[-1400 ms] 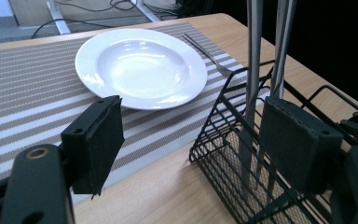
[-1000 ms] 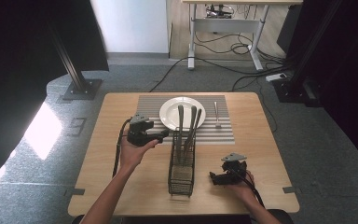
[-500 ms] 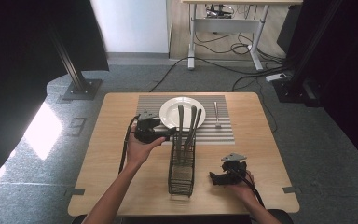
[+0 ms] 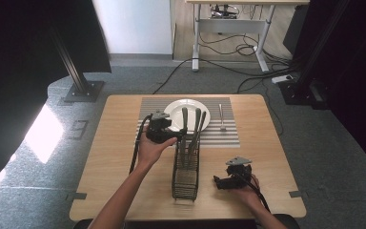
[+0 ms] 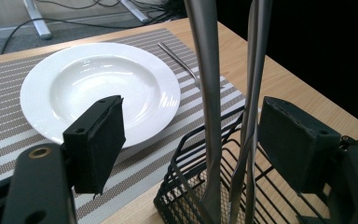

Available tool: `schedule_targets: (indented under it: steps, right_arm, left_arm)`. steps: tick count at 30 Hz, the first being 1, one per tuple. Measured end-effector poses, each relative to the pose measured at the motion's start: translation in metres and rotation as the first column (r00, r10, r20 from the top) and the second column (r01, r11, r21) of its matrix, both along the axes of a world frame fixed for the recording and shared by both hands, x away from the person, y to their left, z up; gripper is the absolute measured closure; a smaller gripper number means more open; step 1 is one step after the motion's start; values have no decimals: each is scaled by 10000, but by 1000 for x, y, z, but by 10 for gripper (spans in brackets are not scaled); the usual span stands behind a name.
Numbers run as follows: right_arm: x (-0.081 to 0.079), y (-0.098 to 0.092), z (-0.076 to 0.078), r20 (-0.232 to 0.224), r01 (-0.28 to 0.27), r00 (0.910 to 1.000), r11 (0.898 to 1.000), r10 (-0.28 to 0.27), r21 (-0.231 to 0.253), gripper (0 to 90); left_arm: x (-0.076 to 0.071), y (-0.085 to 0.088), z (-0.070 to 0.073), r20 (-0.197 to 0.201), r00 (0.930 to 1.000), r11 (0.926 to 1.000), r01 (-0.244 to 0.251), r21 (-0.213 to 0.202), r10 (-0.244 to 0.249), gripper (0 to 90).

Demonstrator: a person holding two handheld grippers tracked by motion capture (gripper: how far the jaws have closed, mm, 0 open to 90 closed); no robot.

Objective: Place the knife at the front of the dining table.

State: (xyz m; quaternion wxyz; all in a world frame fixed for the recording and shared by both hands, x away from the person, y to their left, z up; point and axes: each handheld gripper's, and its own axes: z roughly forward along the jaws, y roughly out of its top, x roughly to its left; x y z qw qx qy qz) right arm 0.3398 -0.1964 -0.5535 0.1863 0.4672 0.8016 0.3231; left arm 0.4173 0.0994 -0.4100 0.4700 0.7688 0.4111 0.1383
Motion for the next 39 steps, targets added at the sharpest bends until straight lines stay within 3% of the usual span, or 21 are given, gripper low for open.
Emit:
schedule_targets:
  steps: [10,16,21,28,36,39]
  right_arm:
    - [0,0,0,6,-7,10000,10000,7,-5,0]
    - [0,0,0,7,-14,10000,10000,14,-4,0]
    - [0,0,0,12,-22,10000,10000,22,-4,0]
    - [0,0,0,6,-40,10000,10000,40,-4,0]
    - [0,0,0,4,-39,10000,10000,39,-2,0]
    - [0,0,0,-2,-29,10000,10000,29,1,0]
  left_arm:
    - [11,-6,-4,-76,9998,9998,-200,-45,200,269]
    - [16,-14,-8,79,9996,9996,-264,129,263,321]
    - [15,-18,-9,361,9991,9995,-246,172,240,427]
    - [15,-22,-12,352,9994,9998,-3,210,-5,576]
    - [17,-22,-14,179,9984,9985,547,-78,-545,761]
    - [17,-22,-12,93,9977,9978,667,-39,-667,773]
